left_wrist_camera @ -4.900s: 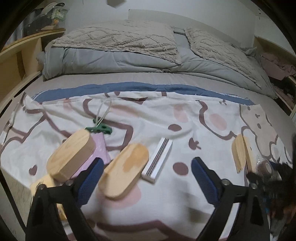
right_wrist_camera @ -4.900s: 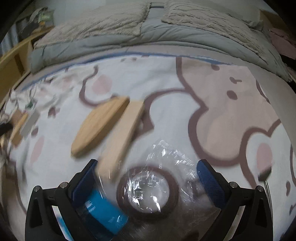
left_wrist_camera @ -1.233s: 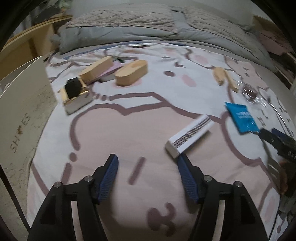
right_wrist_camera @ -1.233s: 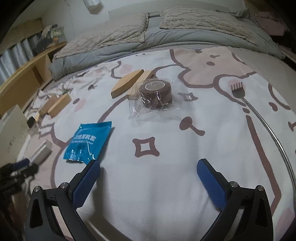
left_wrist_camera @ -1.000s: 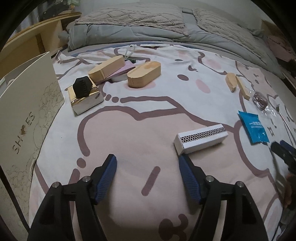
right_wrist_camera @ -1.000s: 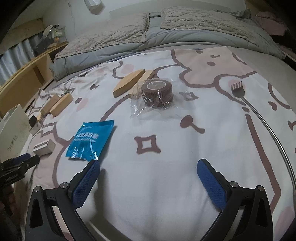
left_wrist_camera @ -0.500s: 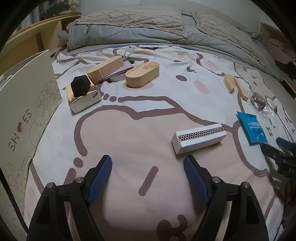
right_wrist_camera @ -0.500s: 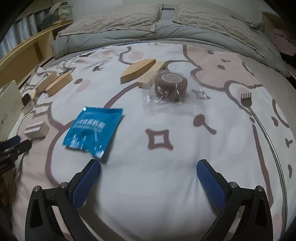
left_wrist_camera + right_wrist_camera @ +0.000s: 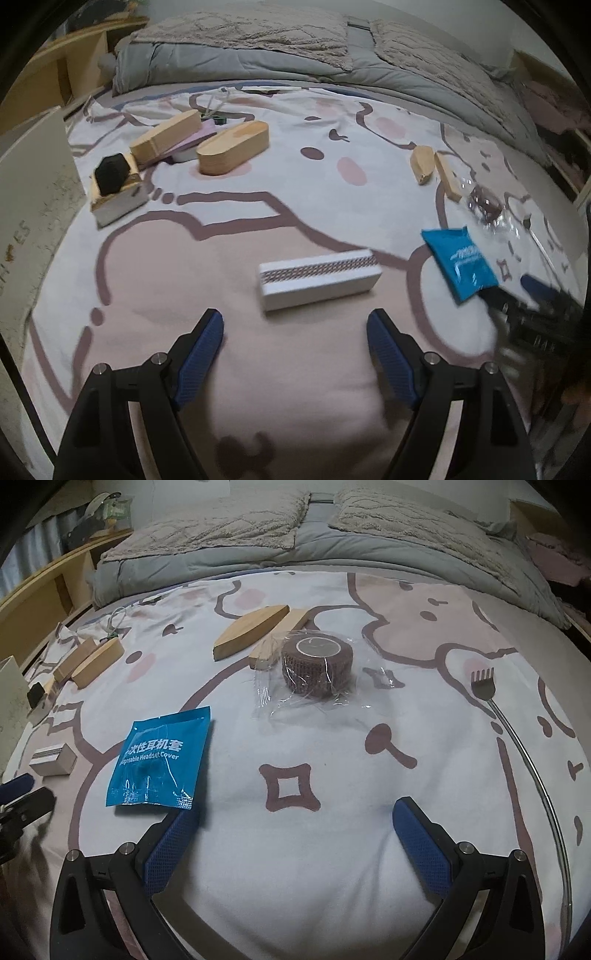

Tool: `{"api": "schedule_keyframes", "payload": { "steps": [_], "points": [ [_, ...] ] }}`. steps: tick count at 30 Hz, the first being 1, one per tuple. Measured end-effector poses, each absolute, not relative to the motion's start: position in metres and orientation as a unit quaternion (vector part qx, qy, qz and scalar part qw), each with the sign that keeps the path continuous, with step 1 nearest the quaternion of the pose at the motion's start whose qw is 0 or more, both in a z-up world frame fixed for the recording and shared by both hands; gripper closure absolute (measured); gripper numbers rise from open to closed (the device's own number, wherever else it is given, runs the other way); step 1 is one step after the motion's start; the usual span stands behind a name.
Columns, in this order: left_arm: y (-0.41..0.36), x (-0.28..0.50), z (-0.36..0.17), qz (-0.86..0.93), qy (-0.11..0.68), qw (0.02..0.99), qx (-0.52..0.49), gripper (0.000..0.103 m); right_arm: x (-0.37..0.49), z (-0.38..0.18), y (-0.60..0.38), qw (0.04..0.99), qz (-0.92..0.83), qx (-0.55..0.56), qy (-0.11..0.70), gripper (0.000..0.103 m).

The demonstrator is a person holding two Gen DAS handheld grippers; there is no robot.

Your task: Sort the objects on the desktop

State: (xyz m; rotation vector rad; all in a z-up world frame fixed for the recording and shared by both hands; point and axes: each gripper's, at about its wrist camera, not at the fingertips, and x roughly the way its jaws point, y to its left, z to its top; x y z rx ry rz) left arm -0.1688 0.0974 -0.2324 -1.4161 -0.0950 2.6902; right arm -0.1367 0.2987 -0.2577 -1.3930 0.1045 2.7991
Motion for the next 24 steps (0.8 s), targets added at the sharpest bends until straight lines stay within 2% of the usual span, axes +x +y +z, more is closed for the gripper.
{"api": "schedule_keyframes", "payload": {
  "steps": [3, 9, 12, 14, 24],
  "points": [
    [0.102, -0.177, -0.232, 0.880, -0.064, 0.052, -0.468, 0.018, -0.136, -0.257, 0.299, 0.007, 0.896, -0.443, 0.033, 0.000],
    [0.110, -0.191, -0.232, 0.881, -0.082, 0.035, -0.465, 0.019, -0.136, -0.258, 0.299, 0.005, 0.896, -0.442, 0.035, 0.000],
    [0.115, -0.192, -0.233, 0.885, -0.052, 0.019, -0.462, 0.024, -0.136, -0.257, 0.299, 0.005, 0.897, -0.441, 0.036, 0.000],
    [0.115, -0.191, -0.234, 0.887, -0.032, 0.011, -0.460, 0.033, -0.134, -0.256, 0.298, 0.007, 0.897, -0.440, 0.035, 0.000],
    [0.096, -0.193, -0.238, 0.888, -0.022, 0.021, -0.458, 0.036, -0.129, -0.242, 0.285, -0.007, 0.902, -0.431, 0.014, 0.000]
  ]
}}
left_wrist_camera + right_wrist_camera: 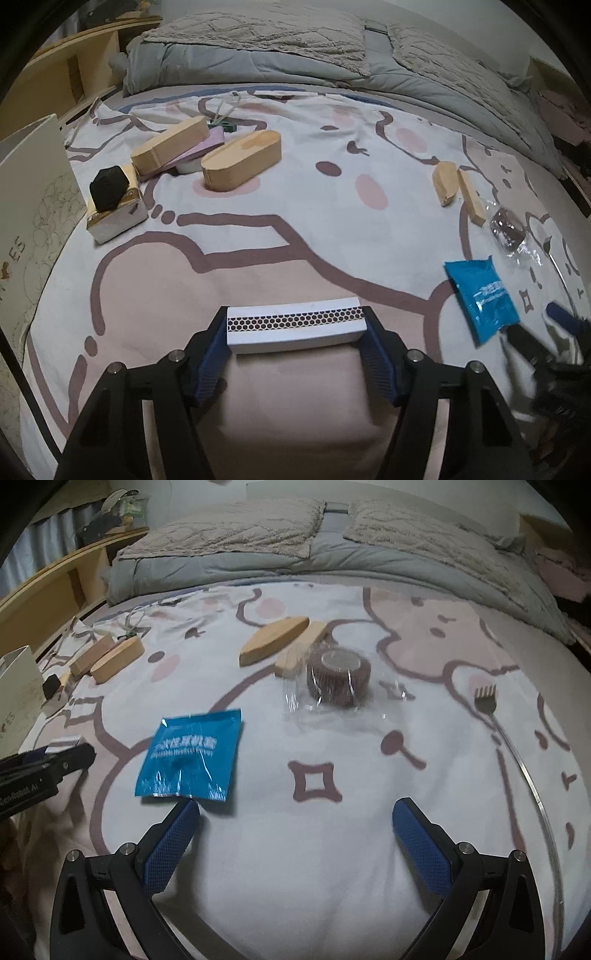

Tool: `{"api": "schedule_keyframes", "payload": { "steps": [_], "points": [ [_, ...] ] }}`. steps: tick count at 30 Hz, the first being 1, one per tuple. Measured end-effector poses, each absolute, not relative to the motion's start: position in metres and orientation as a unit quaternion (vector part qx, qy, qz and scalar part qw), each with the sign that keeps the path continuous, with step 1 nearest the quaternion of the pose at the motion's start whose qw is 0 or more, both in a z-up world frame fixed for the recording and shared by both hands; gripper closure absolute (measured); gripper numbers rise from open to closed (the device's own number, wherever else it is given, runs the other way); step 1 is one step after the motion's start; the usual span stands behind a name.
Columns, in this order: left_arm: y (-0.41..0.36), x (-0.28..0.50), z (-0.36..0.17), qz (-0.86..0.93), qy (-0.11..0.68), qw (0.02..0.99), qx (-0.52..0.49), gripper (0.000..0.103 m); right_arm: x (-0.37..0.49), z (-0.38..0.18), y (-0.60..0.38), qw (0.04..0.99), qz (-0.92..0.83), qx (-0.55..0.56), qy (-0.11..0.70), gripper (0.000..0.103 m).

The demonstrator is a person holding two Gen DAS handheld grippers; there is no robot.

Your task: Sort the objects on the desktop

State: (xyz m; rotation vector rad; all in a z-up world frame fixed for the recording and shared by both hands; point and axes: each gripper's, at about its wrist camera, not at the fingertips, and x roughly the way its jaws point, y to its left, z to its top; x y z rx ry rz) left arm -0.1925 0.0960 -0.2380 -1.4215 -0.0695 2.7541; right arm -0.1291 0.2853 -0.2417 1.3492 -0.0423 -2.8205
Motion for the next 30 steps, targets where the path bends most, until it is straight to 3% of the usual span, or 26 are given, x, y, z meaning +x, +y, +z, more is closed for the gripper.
{"api": "schedule_keyframes", "payload": {
  "steps": [5, 24, 30],
  "points": [
    [0.105, -0.186, -0.245, 0.901, 0.009, 0.012, -0.434, 0.036, -0.138, -0.231, 0.276, 0.035, -0.901, 0.433, -0.023, 0.000],
    [0.102, -0.185, -0.246, 0.904, -0.007, 0.017, -0.426, 0.036, -0.173, -0.242, 0.229, 0.084, -0.882, 0.464, 0.000, 0.000],
    [0.101, -0.185, -0.246, 0.904, -0.010, 0.018, -0.427, 0.036, -0.170, -0.245, 0.230, 0.083, -0.888, 0.453, 0.002, 0.014]
  ]
}}
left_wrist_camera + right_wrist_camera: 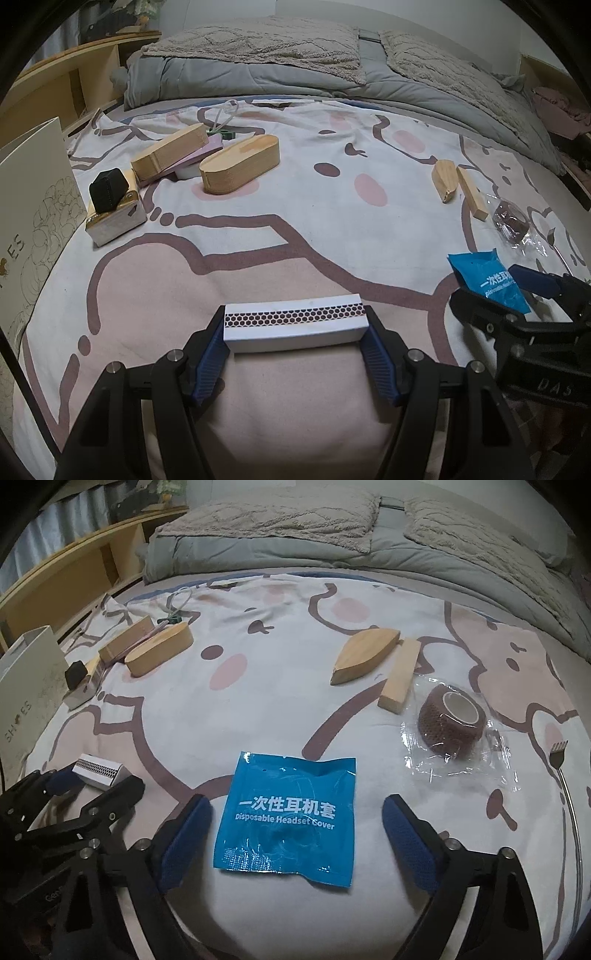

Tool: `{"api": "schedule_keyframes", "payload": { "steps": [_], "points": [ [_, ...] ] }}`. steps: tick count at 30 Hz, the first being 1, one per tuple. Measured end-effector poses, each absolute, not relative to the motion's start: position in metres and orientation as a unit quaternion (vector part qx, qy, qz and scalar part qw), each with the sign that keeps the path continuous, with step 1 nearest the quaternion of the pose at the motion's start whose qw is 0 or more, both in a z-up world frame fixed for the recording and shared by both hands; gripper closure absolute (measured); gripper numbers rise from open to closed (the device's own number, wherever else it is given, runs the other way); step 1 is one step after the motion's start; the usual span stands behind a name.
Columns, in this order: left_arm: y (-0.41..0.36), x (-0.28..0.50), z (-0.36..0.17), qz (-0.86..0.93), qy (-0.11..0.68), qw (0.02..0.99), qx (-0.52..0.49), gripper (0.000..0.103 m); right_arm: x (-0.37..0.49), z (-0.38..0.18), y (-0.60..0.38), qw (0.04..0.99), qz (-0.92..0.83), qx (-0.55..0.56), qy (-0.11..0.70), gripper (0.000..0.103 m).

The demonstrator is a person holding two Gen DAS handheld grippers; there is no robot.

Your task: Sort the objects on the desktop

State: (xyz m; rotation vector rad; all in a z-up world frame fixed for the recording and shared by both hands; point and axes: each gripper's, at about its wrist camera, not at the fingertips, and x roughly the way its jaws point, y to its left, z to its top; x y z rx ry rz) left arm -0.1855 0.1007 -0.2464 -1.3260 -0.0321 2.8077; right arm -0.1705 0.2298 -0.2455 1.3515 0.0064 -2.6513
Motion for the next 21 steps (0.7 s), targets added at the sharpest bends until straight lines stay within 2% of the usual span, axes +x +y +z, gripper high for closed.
{"api": "schedule_keyframes", "payload": {
  "steps": [2, 5, 6, 12, 21],
  "points": [
    [0.101, -0.185, -0.246, 0.904, -0.010, 0.018, -0.427, 0.036, -0.171, -0.246, 0.232, 0.082, -0.888, 0.452, -0.005, 0.020],
    [0.101, -0.185, -0.246, 0.904, -0.011, 0.018, -0.427, 0.036, -0.169, -0.245, 0.231, 0.075, -0.893, 0.443, -0.002, 0.038],
    [0.101, -0.186, -0.246, 0.903, -0.011, 0.019, -0.428, 0.036, -0.168, -0.244, 0.231, 0.075, -0.895, 0.440, -0.001, 0.039],
    [0.099, -0.187, -0.243, 0.902, -0.013, 0.018, -0.432, 0.036, -0.163, -0.241, 0.233, 0.083, -0.898, 0.431, -0.007, 0.044],
    [0.098, -0.184, -0.235, 0.901, -0.023, 0.021, -0.432, 0.037, -0.153, -0.229, 0.233, 0.092, -0.906, 0.414, -0.009, 0.045]
  ]
}}
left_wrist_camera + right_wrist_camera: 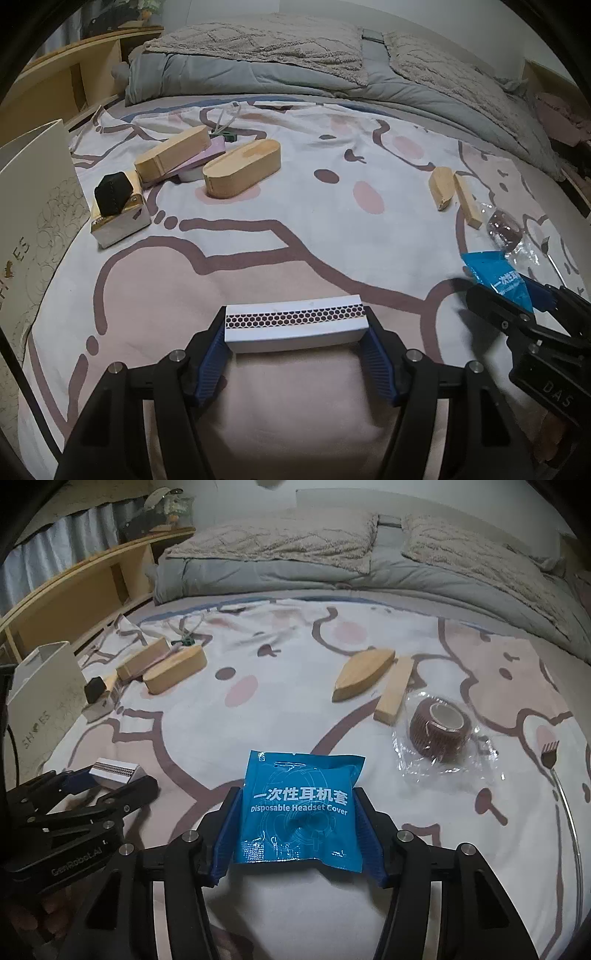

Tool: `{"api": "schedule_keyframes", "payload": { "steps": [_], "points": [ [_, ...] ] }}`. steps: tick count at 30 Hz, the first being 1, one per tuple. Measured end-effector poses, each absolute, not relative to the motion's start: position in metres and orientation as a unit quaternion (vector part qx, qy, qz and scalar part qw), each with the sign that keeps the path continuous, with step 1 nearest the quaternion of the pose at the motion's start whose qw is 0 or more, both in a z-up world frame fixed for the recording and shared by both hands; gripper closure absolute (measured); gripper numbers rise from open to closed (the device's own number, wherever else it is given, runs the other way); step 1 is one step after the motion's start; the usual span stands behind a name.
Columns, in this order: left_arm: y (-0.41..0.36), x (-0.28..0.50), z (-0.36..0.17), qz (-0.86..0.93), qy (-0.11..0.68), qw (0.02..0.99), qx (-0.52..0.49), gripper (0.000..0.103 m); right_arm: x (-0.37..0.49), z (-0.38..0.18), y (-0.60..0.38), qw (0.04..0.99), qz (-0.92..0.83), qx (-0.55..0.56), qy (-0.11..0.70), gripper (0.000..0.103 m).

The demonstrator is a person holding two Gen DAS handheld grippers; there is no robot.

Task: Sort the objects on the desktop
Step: 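Grasp the blue packet with the right tool and lift it, then carry the white box with the left tool toward the SHOES box while the right tool carries the packet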

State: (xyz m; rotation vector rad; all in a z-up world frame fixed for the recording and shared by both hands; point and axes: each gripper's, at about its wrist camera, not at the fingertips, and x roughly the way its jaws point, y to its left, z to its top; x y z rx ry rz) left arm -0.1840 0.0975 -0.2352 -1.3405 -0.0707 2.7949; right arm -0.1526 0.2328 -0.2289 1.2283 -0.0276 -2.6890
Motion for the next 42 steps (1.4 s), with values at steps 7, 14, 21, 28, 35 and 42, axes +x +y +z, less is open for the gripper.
{"api": "schedule_keyframes", "payload": {
  "steps": [7, 14, 21, 28, 35, 42],
  "points": [
    [0.096, -0.179, -0.214, 0.908, -0.031, 0.026, -0.416, 0.037, -0.147, -0.211, 0.231, 0.099, -0.911, 0.400, -0.002, 0.045],
    [0.096, -0.176, -0.189, 0.913, -0.038, 0.033, -0.404, 0.037, -0.142, -0.192, 0.228, 0.105, -0.916, 0.387, 0.009, 0.045],
    [0.098, -0.172, -0.162, 0.917, -0.048, 0.039, -0.393, 0.037, -0.137, -0.162, 0.230, 0.110, -0.921, 0.373, 0.016, 0.045],
    [0.094, -0.164, -0.130, 0.922, -0.050, 0.045, -0.381, 0.037, -0.131, -0.128, 0.226, 0.122, -0.921, 0.369, 0.020, 0.045],
    [0.078, -0.155, -0.097, 0.929, -0.044, 0.048, -0.365, 0.037, -0.124, -0.091, 0.215, 0.132, -0.922, 0.362, 0.027, 0.045],
    [0.051, -0.142, -0.063, 0.937, -0.037, 0.043, -0.343, 0.037, -0.114, -0.054, 0.194, 0.142, -0.929, 0.341, 0.041, 0.045]
  ]
}}
